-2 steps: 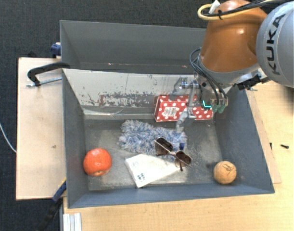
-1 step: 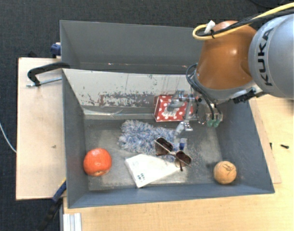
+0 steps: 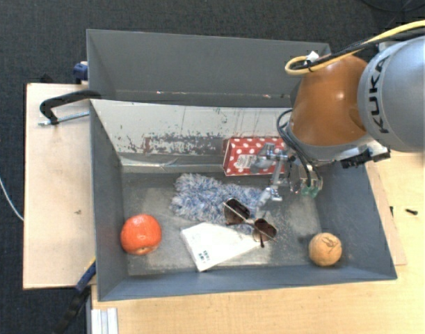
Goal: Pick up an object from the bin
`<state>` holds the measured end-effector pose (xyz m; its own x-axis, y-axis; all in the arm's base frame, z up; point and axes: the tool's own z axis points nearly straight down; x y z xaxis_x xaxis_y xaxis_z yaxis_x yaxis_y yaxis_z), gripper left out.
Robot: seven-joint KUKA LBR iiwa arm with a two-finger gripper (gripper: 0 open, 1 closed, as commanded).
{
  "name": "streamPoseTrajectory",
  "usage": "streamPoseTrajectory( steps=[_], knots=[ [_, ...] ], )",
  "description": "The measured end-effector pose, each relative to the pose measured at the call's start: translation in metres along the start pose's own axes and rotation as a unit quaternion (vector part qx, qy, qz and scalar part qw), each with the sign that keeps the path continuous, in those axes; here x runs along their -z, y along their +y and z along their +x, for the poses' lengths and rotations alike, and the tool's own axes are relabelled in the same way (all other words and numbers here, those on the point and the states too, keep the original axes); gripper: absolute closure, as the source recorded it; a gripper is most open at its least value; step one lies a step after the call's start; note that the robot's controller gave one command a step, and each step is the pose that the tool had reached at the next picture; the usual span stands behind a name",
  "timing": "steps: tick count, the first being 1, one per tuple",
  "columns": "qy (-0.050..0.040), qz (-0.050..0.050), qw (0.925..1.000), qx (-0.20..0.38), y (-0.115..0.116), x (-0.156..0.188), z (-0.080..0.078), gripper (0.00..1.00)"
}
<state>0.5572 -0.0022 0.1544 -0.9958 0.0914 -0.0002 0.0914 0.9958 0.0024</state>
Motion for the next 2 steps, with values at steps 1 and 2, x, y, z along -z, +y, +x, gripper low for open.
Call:
streamPoseTrajectory(
  steps=[1, 2],
  knots=[
    [0.0115, 0.001, 0.9968, 0.08, -0.0005, -0.0755, -0.0081, 1.0],
    [0.0115, 0.001, 0.9968, 0.08, -0.0005, -0.0755, -0.0081, 1.0]
  ],
)
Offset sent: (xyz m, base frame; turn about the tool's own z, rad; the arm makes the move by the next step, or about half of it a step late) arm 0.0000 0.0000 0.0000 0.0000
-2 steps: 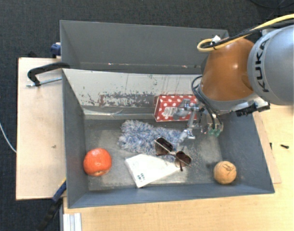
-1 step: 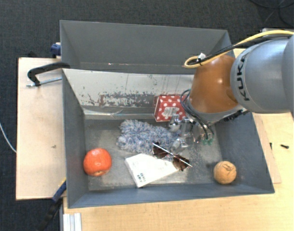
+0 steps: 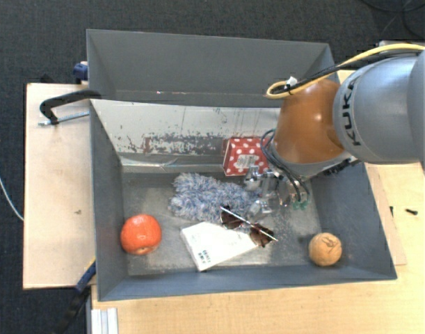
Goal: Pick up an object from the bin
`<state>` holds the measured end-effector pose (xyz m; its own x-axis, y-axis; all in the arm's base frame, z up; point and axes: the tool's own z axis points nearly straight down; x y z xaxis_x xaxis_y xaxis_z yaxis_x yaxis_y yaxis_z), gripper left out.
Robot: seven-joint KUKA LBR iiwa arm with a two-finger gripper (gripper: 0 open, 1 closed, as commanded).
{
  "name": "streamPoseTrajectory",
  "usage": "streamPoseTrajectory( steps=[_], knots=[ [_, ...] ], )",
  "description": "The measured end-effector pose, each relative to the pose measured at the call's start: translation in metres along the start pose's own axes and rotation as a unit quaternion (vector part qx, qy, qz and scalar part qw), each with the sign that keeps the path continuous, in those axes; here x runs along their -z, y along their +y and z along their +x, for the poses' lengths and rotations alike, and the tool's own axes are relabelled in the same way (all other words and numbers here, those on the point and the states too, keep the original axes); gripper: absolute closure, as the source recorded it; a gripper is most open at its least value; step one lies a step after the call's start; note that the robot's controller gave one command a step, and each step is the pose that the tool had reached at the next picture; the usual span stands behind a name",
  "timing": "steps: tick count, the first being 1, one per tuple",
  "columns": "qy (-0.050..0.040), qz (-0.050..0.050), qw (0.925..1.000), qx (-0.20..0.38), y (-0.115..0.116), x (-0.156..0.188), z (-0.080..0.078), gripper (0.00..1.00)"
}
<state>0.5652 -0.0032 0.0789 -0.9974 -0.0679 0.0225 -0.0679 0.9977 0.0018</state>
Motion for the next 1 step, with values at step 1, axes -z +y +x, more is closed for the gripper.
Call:
streamPoseTrajectory(
  steps=[1],
  knots=[
    [-0.0193, 0.002, 0.9998, 0.01, -0.0097, 0.1813, -0.002, 1.0]
  ],
)
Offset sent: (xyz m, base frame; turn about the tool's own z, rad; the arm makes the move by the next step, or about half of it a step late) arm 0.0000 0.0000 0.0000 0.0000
